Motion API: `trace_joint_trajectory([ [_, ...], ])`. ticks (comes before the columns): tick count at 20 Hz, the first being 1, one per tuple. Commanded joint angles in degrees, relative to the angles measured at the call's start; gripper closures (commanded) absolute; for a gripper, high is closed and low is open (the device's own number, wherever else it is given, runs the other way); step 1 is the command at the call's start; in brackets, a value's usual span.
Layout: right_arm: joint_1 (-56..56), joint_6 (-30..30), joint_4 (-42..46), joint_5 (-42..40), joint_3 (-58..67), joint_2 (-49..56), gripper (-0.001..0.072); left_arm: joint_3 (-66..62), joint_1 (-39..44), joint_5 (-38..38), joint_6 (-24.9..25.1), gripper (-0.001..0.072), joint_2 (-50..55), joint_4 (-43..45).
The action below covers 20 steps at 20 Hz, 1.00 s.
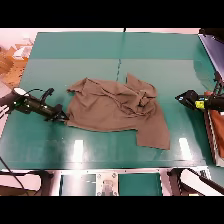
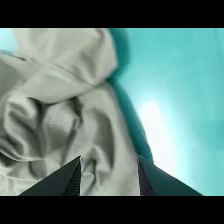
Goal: Fold the shirts.
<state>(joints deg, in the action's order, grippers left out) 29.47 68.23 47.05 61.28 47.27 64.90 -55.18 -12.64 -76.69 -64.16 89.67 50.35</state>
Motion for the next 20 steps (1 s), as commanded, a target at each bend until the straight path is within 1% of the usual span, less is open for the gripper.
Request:
trace_joint_trajectory([
  [1,2.05,0.24,1.53,3.08,-0.04,5.44,0.0302,-1.49,0.04,-1.66,0.13,0.0675,0.04,3.28],
  [5,-0.20,-2.89,0.98,3.34,-0.04,15.47,0.0303,-1.49,0.04,-2.43,0.11,0.0675,0.04,8.72],
  [8,-3.50,-4.70,-0.22,4.26,-0.04,20.96,0.0302,-1.49,0.04,-2.40,-0.04,0.0675,0.04,9.75],
  [10,-5.86,-7.48,-4.09,5.95,-0.02,23.15,0.0302,-1.49,0.04,-2.38,-0.04,0.0675,0.04,9.73],
  [12,-7.82,-7.61,-4.59,6.10,0.02,24.04,0.0304,-1.49,0.04,-2.29,-0.04,0.0675,0.04,9.73],
  [13,-8.46,-7.65,-4.61,6.19,0.02,24.11,0.0319,-1.49,0.04,-2.14,-0.02,0.0675,0.04,9.73],
  [14,-8.81,-7.69,-4.63,6.36,0.02,24.11,0.0454,-1.49,0.04,-2.03,0.00,0.0675,0.04,9.70],
  [15,-8.96,-8.48,-4.63,6.80,0.09,24.09,0.0664,-1.51,0.04,-1.97,0.02,0.0675,-0.04,9.62],
  [16,-8.96,-8.72,-4.66,7.72,0.39,23.98,0.0693,-1.90,0.04,-2.21,0.00,0.0675,-0.22,9.44],
  [18,-8.96,-8.70,-4.68,10.88,2.60,22.80,0.0695,-4.90,0.04,-4.33,-0.07,0.0676,-1.09,7.78],
  [20,-8.94,-8.02,-6.16,12.81,6.71,18.91,0.0695,-10.12,0.04,-5.73,-0.57,0.0676,-4.28,5.25],
])
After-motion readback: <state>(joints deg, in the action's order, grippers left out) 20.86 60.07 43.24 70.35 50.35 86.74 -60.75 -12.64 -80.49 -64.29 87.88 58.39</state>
